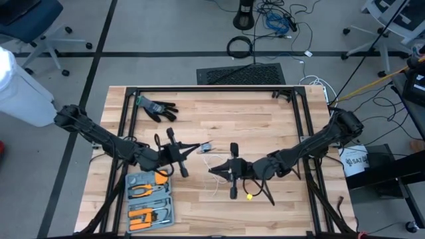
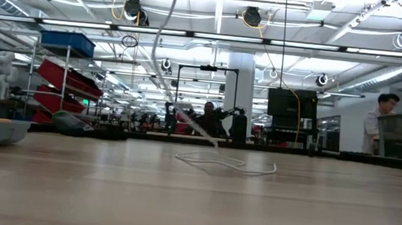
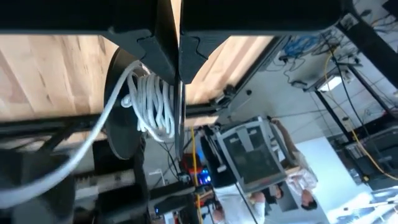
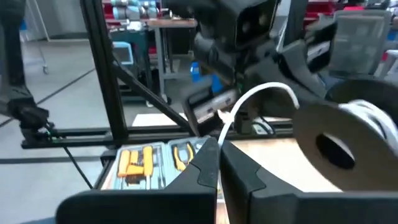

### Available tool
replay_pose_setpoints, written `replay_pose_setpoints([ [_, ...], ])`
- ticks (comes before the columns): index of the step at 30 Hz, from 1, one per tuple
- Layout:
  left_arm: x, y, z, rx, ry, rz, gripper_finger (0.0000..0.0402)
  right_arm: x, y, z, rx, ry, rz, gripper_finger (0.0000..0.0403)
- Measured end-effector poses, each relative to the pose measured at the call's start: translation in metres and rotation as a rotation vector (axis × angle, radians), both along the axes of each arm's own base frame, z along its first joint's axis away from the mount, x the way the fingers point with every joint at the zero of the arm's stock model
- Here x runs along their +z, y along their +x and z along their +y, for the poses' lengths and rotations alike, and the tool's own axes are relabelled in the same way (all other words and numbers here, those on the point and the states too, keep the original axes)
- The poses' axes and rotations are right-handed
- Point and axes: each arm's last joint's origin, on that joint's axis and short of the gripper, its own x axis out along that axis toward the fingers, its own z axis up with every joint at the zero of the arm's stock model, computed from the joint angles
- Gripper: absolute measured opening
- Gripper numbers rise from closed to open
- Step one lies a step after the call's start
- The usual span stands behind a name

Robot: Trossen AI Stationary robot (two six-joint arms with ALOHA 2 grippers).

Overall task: Coil cords
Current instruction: Uncoil the white cable wire from the spool

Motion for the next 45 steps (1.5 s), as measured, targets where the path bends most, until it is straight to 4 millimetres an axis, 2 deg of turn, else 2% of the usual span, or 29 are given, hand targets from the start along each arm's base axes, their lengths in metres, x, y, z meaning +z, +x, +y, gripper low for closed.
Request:
replay_pose_setpoints([
  [12, 0.009, -0.001, -0.004, -0.013, -0.042, -0.094, 0.0, -0.031, 0.016, -0.004, -0.023, -0.026, 0.106, 0.0],
  [19, 0.024, -0.007, -0.013, -0.055, -0.033, -0.132, 0.0, -0.051, 0.013, -0.015, -0.068, -0.054, 0.305, 0.0],
  [24, 0.033, -0.014, -0.02, -0.106, -0.068, -0.155, 0.0, -0.058, 0.01, -0.018, -0.083, -0.061, 0.383, 0.0],
  [30, 0.034, -0.025, -0.023, -0.157, -0.099, -0.104, 0.0, -0.056, 0.006, -0.019, -0.085, -0.073, 0.411, 0.0005],
  [33, 0.031, -0.031, -0.022, -0.236, -0.139, -0.045, 0.0, -0.052, 0.0, -0.021, -0.09, -0.059, 0.438, 0.0012],
  [37, 0.028, -0.037, -0.02, -0.307, -0.155, 0.03, 0.0, -0.043, -0.01, -0.022, -0.017, -0.016, 0.473, 0.0028],
  [42, 0.026, -0.038, -0.02, -0.309, -0.141, 0.057, 0.0, -0.031, -0.017, -0.012, 0.144, -0.004, 0.446, 0.007],
  [45, 0.025, -0.037, -0.019, -0.304, -0.137, 0.064, 0.0, -0.025, -0.017, -0.003, 0.158, -0.043, 0.374, 0.0108],
])
